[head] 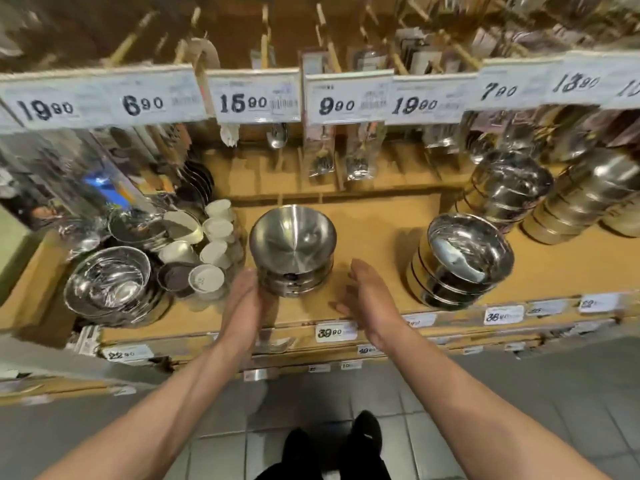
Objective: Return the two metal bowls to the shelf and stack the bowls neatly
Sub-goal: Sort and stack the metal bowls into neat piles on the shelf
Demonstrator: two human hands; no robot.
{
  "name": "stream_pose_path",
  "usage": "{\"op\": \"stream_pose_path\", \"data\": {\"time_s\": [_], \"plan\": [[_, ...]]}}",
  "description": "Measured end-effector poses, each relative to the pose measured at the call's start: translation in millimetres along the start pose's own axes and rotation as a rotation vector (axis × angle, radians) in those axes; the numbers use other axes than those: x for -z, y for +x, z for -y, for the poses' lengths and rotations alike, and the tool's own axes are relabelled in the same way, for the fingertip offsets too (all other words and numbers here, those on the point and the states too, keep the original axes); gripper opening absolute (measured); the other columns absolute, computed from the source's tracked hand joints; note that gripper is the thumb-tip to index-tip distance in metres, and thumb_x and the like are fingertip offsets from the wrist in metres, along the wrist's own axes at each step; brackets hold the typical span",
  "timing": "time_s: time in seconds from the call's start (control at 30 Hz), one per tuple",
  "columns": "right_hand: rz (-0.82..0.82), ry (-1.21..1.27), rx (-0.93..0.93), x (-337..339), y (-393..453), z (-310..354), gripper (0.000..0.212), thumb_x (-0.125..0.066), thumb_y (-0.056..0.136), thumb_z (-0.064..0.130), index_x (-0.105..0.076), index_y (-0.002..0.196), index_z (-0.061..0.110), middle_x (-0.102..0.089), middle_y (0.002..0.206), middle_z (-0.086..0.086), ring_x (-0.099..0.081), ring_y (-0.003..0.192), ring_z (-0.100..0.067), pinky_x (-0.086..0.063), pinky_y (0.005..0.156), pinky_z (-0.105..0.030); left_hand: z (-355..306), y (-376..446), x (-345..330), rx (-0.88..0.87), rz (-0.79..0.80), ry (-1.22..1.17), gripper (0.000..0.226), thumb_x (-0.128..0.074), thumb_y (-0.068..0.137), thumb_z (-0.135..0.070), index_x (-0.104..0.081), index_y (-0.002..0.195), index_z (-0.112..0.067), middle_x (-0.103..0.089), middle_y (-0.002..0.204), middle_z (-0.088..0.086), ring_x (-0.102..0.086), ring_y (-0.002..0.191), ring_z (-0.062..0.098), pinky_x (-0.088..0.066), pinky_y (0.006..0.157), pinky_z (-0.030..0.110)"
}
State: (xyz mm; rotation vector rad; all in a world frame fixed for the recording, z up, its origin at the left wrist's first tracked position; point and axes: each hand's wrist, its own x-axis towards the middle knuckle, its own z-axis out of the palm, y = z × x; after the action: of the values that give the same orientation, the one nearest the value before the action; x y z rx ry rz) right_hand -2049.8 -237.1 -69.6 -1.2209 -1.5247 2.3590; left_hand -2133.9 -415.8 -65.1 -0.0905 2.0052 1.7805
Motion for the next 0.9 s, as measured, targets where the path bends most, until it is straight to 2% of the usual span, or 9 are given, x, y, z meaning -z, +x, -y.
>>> {"op": "stream_pose_path", "data": {"time_s": [0.1, 0.17, 0.23, 0.33, 0.4, 0.47, 0.57, 0.7, 0.9], "plan": [[0.051, -0.01, 0.01, -11.0, 17.6, -10.5, 0.058, -0.043, 0.101, 0.055, -0.037, 0.153, 0.032, -0.047, 0.145, 0.008, -0.054, 0.128, -0.023, -0.056, 0.095, -0.044, -4.6, 11.2, -13.4, -0.037, -0.003, -0.21, 0.04, -0.034, 0.108, -0.044, -0.067, 0.121, -0.026, -0.07, 0.125, 0.006, -0.063, 0.121, 0.024, -0.05, 0.104, 0.043], [0.106, -0.005, 0.042, -17.1, 25.6, -16.7, 0.061, -0.049, 0.088, 0.064, -0.049, 0.141, 0.034, -0.058, 0.133, 0.01, -0.059, 0.118, -0.018, -0.053, 0.085, -0.034, -8.2, 20.9, -20.6, 0.0, 0.003, -0.304, 0.044, -0.039, 0.108, -0.036, -0.08, 0.095, -0.032, -0.078, 0.102, -0.004, -0.072, 0.102, 0.016, -0.059, 0.086, 0.035], [0.135, 0.015, 0.097, -24.1, 32.6, -20.0, 0.043, -0.05, 0.089, 0.059, -0.061, 0.121, 0.033, -0.07, 0.114, 0.009, -0.063, 0.102, -0.015, -0.051, 0.075, -0.026, -7.5, 31.3, -25.2, 0.017, 0.024, -0.314, 0.045, -0.045, 0.105, -0.033, -0.079, 0.076, -0.039, -0.077, 0.08, -0.011, -0.072, 0.084, 0.01, -0.059, 0.072, 0.027], [0.097, 0.124, 0.145, -21.8, 44.2, -21.3, 0.034, -0.049, 0.097, 0.049, -0.064, 0.123, 0.034, -0.073, 0.119, 0.007, -0.069, 0.11, -0.015, -0.057, 0.089, -0.035, -6.5, 39.2, -38.3, 0.005, 0.064, -0.313, 0.029, -0.046, 0.104, -0.032, -0.067, 0.085, -0.026, -0.06, 0.086, 0.011, -0.056, 0.081, 0.02, -0.047, 0.065, 0.03], [0.063, 0.151, 0.2, -11.3, 50.6, -16.6, 0.032, -0.048, 0.097, 0.048, -0.066, 0.119, 0.035, -0.074, 0.116, 0.012, -0.07, 0.106, -0.006, -0.057, 0.095, -0.039, -4.4, 46.4, -52.8, -0.041, 0.131, -0.327, 0.031, -0.042, 0.105, -0.017, -0.06, 0.08, -0.024, -0.043, 0.081, 0.012, -0.043, 0.072, 0.017, -0.036, 0.058, 0.028], [-0.001, 0.156, 0.233, 3.2, 56.8, -5.9, 0.029, -0.046, 0.098, 0.046, -0.068, 0.113, 0.037, -0.075, 0.11, 0.016, -0.069, 0.103, -0.003, -0.054, 0.099, -0.043, -4.7, 55.2, -71.9, -0.056, 0.179, -0.293, 0.039, -0.039, 0.101, -0.001, -0.058, 0.074, -0.022, -0.045, 0.076, 0.01, -0.042, 0.071, 0.019, -0.036, 0.058, 0.028], [-0.083, 0.155, 0.237, 24.2, 68.2, 12.0, 0.029, -0.043, 0.102, 0.044, -0.067, 0.116, 0.038, -0.072, 0.12, 0.011, -0.063, 0.117, -0.012, -0.046, 0.109, -0.052, -4.8, 66.9, -101.3, -0.006, 0.163, -0.306, 0.032, -0.039, 0.097, 0.008, -0.06, 0.097, -0.016, -0.056, 0.093, 0.011, -0.052, 0.082, 0.027, -0.039, 0.063, 0.031], [-0.122, 0.177, 0.227, 40.7, 80.3, 26.4, 0.044, -0.036, 0.106, 0.045, -0.047, 0.147, 0.036, -0.053, 0.149, 0.007, -0.049, 0.137, -0.018, -0.04, 0.114, -0.051, -6.5, 74.8, -134.3, 0.088, 0.122, -0.48, 0.014, -0.048, 0.101, -0.011, -0.05, 0.112, -0.02, -0.059, 0.086, 0.003, -0.061, 0.067, 0.014, -0.045, 0.046, 0.019], [-0.144, 0.135, 0.286, 44.3, 87.6, 27.1, 0.048, -0.032, 0.107, 0.04, -0.036, 0.155, 0.037, -0.046, 0.155, 0.009, -0.042, 0.142, -0.014, -0.033, 0.12, -0.048, -5.4, 90.1, -146.5, 0.112, 0.11, -0.443, 0.03, -0.053, 0.101, -0.026, -0.052, 0.127, -0.011, -0.064, 0.105, 0.006, -0.062, 0.093, 0.021, -0.051, 0.062, 0.031]]}}
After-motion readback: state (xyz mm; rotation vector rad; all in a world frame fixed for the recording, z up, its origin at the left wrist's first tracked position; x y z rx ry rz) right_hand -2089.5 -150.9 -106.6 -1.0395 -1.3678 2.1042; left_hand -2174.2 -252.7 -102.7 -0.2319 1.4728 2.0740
